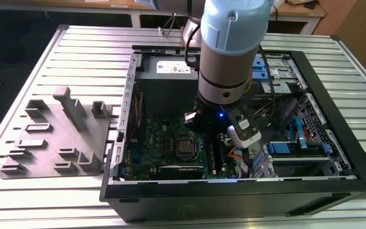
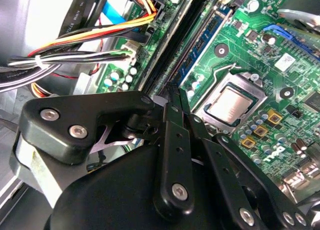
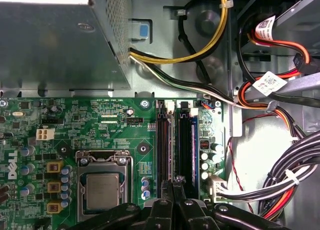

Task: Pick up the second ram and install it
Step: 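Insert the second ram into the second slot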

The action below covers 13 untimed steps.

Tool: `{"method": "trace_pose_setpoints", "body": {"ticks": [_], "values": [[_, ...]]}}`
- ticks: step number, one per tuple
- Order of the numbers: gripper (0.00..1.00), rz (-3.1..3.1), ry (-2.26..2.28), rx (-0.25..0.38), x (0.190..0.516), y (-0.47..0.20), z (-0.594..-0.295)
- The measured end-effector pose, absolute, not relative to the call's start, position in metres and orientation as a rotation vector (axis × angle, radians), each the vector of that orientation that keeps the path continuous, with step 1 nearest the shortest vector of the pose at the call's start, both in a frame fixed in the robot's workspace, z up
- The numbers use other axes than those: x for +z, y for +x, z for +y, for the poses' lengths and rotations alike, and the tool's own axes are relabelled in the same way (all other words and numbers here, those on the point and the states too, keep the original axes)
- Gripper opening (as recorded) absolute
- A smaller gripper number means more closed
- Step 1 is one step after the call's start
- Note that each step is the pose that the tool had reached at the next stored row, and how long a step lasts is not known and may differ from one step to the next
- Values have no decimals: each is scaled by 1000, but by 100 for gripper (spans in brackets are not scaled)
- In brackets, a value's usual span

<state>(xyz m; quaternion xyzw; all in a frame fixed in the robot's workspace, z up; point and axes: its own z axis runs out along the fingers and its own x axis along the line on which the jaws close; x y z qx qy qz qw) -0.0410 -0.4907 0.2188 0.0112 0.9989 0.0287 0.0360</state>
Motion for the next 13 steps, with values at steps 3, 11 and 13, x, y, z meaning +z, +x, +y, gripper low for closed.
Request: {"method": "trace_pose_setpoints", "body": {"ticks": [3,11,13], "values": [[8,3068,35,88,218,-41,-491],[8,3068,35,100,218,-41,-491],[8,3067,36,120,218,-41,-491]]}}
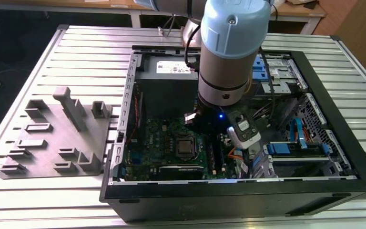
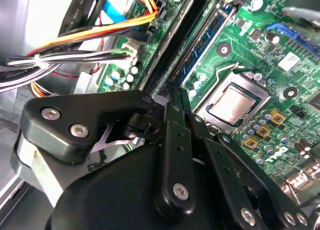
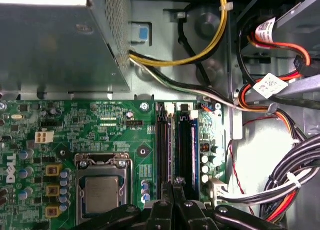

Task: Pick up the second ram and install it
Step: 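Insert the second ram into the second slot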

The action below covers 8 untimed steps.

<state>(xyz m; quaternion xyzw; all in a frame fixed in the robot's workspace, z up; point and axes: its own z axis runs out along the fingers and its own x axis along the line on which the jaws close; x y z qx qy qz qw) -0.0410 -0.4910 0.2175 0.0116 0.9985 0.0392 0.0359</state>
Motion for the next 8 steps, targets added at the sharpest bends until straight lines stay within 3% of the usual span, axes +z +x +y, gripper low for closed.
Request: {"method": "trace_pose_setpoints", "body": {"ticks": [8], "values": [[8,3067,36,125,217,-41,-491]]}}
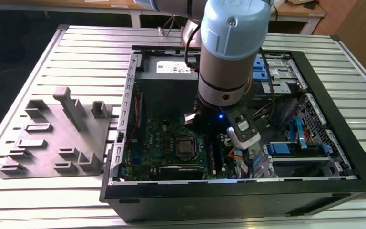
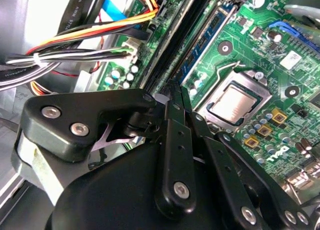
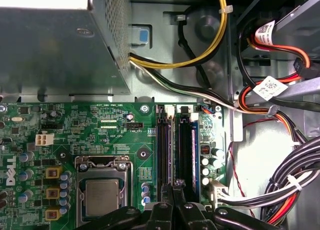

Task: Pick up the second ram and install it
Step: 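Insert the second ram into the second slot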

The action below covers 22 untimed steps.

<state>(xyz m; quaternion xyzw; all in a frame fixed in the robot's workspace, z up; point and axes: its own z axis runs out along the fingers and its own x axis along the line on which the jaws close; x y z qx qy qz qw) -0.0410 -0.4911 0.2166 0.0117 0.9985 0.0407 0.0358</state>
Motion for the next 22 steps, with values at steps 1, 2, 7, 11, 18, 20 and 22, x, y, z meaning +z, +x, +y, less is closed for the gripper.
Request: {"method": "trace_pose_setpoints", "body": {"ticks": [1,2,7,11,18,20,22], "values": [[8,3067,36,125,216,-41,-491],[8,3067,36,125,216,-41,-491],[8,3067,36,125,216,-41,-491],[8,3067,36,125,216,-41,-491],[9,3067,36,127,215,-41,-491],[9,3067,36,127,215,-41,-491],[15,3067,36,125,215,-41,-491]]}}
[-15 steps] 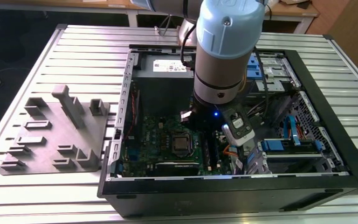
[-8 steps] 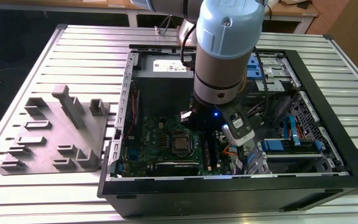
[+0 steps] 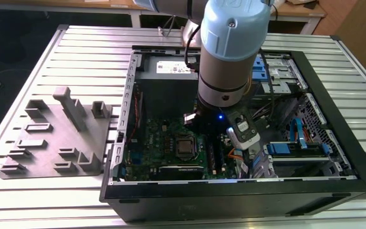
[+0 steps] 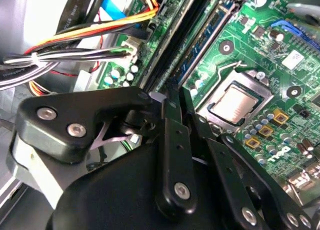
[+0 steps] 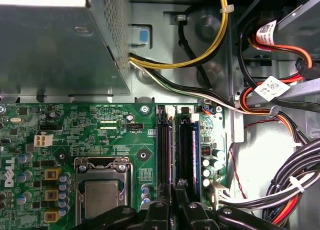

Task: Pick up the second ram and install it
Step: 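Insert the second ram into the second slot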

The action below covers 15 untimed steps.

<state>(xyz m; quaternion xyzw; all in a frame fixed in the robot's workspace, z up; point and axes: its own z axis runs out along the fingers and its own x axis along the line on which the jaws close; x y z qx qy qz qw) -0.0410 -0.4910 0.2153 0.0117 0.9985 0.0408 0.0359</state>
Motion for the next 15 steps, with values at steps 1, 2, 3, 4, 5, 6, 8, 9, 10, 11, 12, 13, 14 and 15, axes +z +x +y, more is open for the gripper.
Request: {"method": "trace_pose_setpoints", "body": {"ticks": [1,2,3,4,5,6,8,9,10,11,12,13,14,15], "values": [[15,3067,36,125,215,-41,-491],[15,3067,36,125,215,-41,-491],[15,3067,36,125,216,-41,-491],[15,3067,36,125,218,-41,-491],[15,3067,36,125,219,-41,-491],[15,3067,36,125,221,-41,-491],[15,3067,36,125,226,-41,-491],[15,3067,36,125,228,-41,-491],[15,3067,36,125,230,-41,-491],[15,3067,36,126,233,-41,-491],[15,3067,36,126,236,-41,-491],[15,3067,36,126,239,-41,-491],[15,3067,36,125,243,-41,-491],[15,3067,36,125,247,-41,-491]]}}
